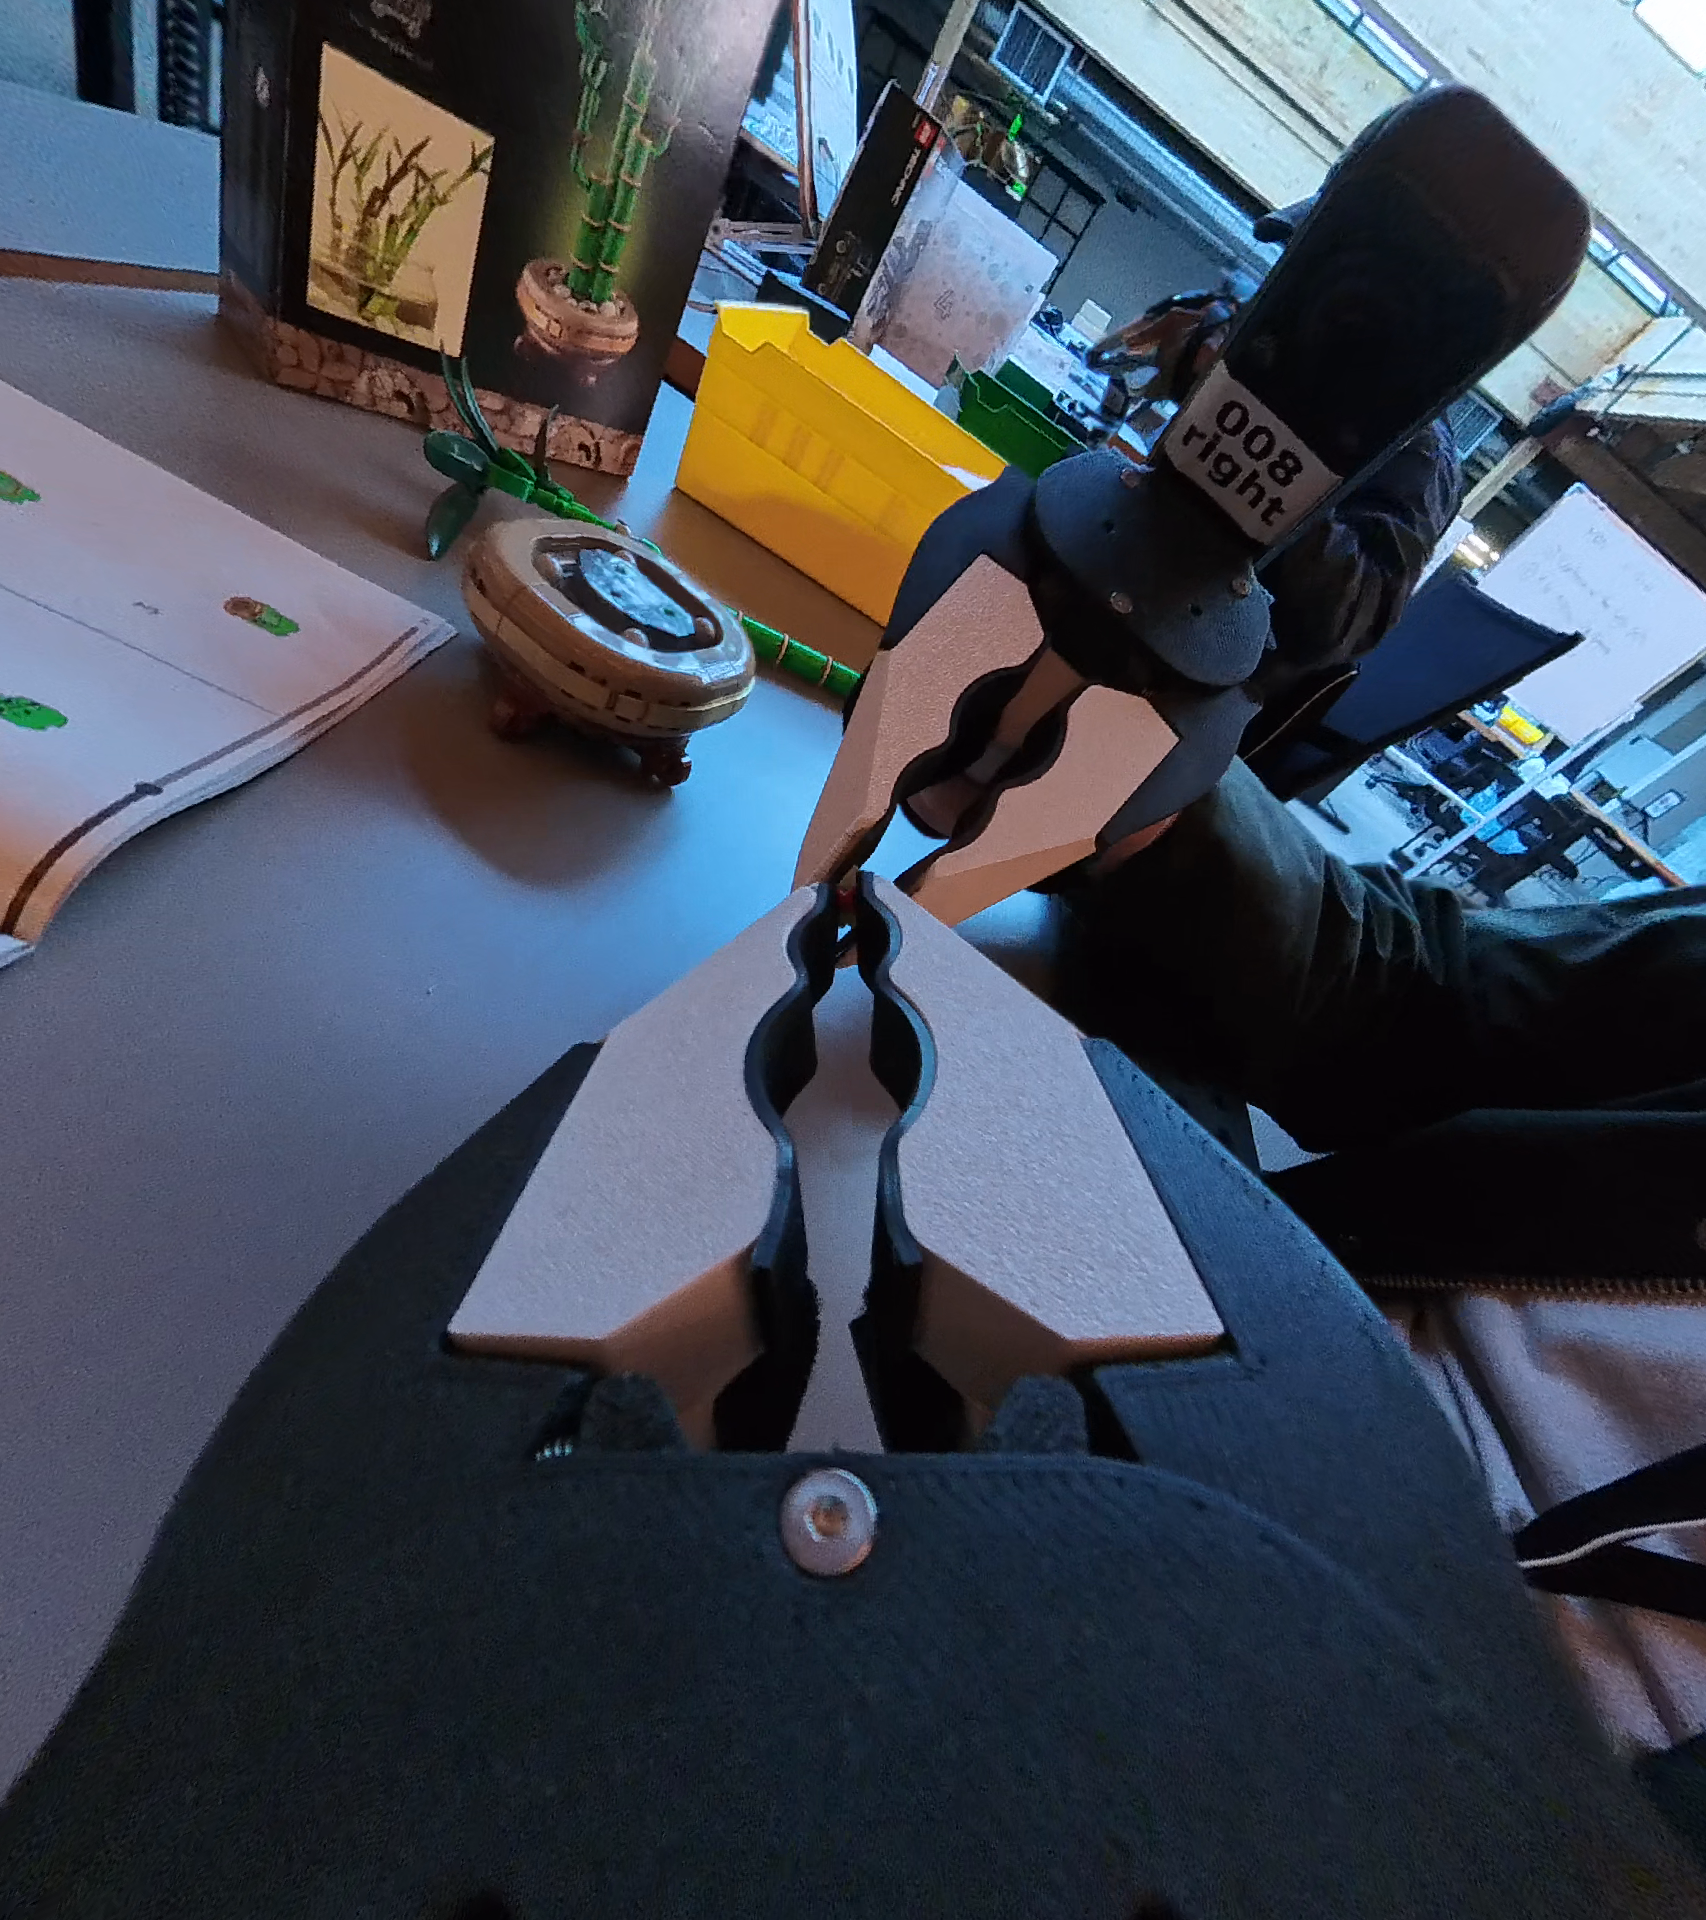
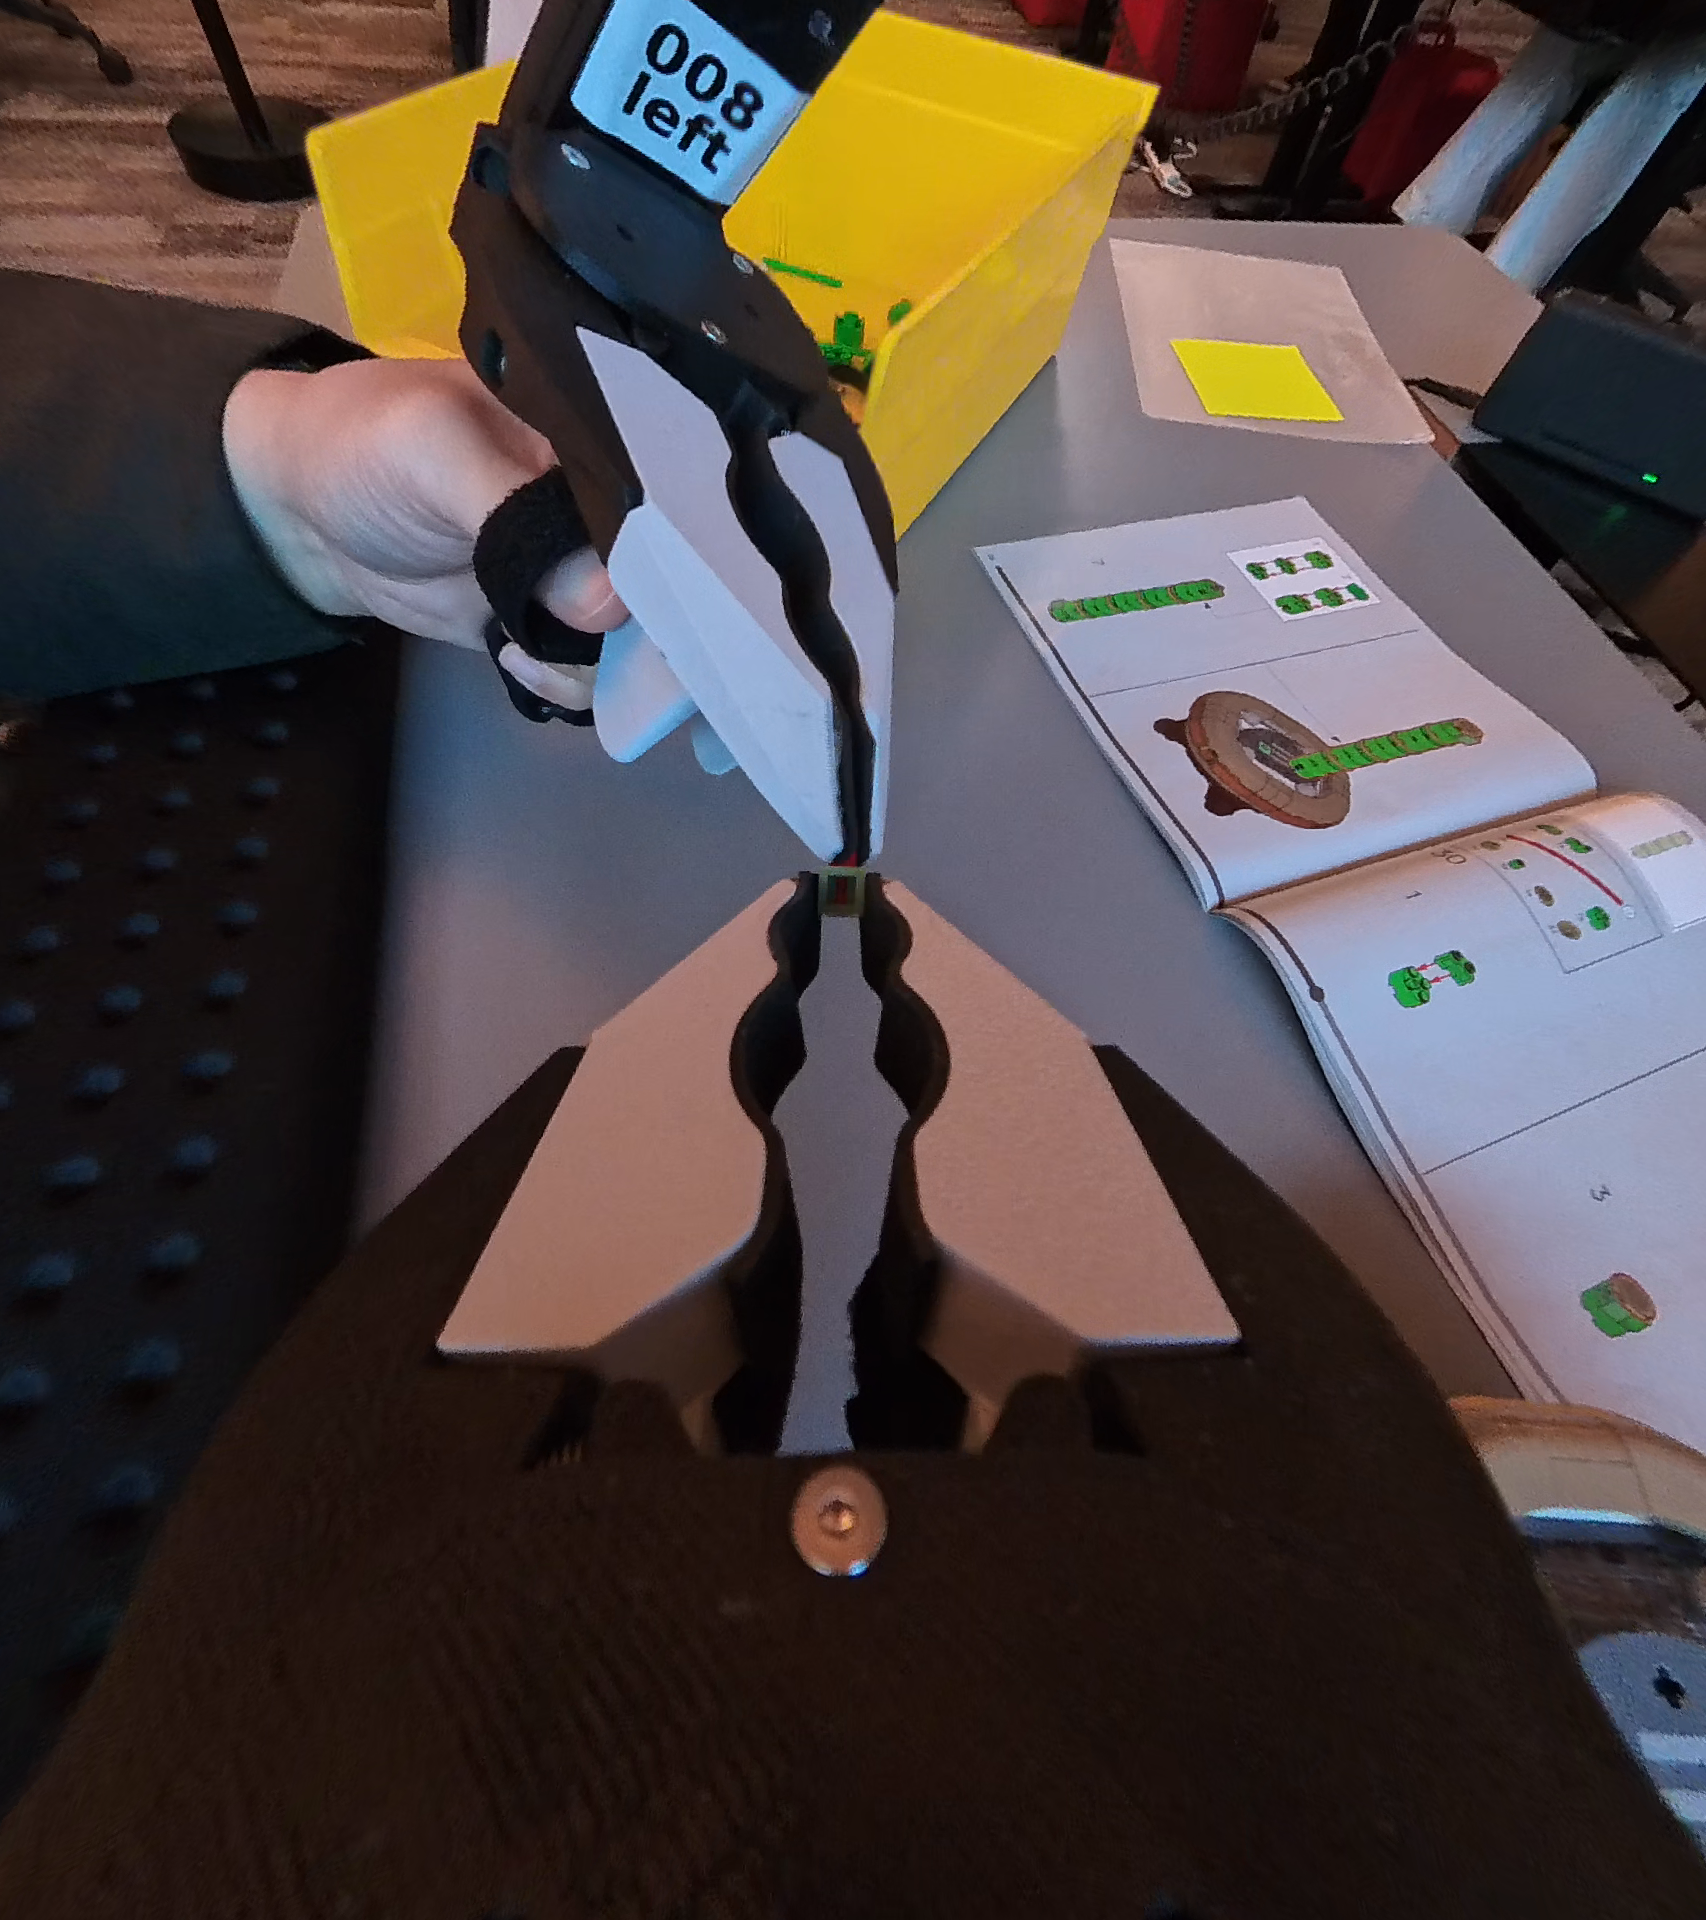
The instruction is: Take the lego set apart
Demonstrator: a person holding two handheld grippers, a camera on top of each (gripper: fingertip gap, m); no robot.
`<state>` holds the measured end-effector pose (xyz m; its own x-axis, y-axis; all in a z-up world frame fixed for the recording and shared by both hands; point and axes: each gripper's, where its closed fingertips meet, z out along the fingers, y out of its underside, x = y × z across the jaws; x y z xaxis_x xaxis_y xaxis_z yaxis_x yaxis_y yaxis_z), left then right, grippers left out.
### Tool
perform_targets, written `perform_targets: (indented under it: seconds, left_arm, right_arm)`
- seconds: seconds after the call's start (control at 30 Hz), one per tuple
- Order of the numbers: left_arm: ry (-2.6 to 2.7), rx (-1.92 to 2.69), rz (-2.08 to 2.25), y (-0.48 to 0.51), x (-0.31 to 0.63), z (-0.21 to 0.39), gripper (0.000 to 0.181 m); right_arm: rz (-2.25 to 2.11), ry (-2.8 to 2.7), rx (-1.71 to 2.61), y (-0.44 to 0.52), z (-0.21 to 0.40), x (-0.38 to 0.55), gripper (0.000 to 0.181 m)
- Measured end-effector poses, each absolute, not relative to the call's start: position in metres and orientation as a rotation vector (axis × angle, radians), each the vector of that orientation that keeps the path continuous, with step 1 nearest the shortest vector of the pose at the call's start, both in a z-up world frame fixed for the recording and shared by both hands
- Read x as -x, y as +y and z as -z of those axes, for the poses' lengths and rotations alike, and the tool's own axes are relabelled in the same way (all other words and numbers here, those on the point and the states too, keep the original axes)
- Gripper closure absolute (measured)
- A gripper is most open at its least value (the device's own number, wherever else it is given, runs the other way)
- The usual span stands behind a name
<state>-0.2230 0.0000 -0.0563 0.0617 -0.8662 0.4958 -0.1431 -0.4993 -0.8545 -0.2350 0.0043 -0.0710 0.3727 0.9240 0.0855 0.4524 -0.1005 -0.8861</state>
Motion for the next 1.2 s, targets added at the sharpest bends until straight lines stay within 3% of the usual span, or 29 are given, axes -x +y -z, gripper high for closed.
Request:
perform_targets:
  seconds: [0.27,0.37,0.47,0.57,0.93,1.0,1.1,1.2]
  left_arm:
    - [1.059,1.679,1.447,-0.011,0.22,0.047,0.181]
    - [0.84,1.602,1.48,0.017,0.25,0.022,0.181]
    - [0.865,1.59,1.567,0.009,0.252,0.026,0.18]
    - [0.972,1.591,1.625,-0.013,0.227,0.033,0.18]
    - [0.874,1.582,1.807,-0.012,0.234,0.025,0.18]
    - [0.872,1.595,1.797,-0.011,0.233,0.028,0.18]
    - [0.86,1.621,1.764,-0.007,0.233,0.032,0.18]
    - [0.844,1.635,1.737,-0.003,0.234,0.034,0.181]
  right_arm:
    - [-0.642,-1.275,1.66,-0.007,0.062,0.23,0.174]
    - [-0.451,-1.289,1.702,0.009,0.077,0.199,0.175]
    - [-0.803,-1.212,1.552,-0.009,0.041,0.213,0.175]
    - [-0.795,-1.262,1.479,-0.018,0.036,0.222,0.175]
    - [-0.617,-1.535,1.877,-0.015,0.141,0.22,0.174]
    - [-0.606,-1.531,1.894,-0.013,0.144,0.22,0.165]
    - [-0.597,-1.472,1.823,-0.008,0.127,0.224,0.154]
    - [-0.542,-1.335,1.591,0.001,0.079,0.232,0.156]
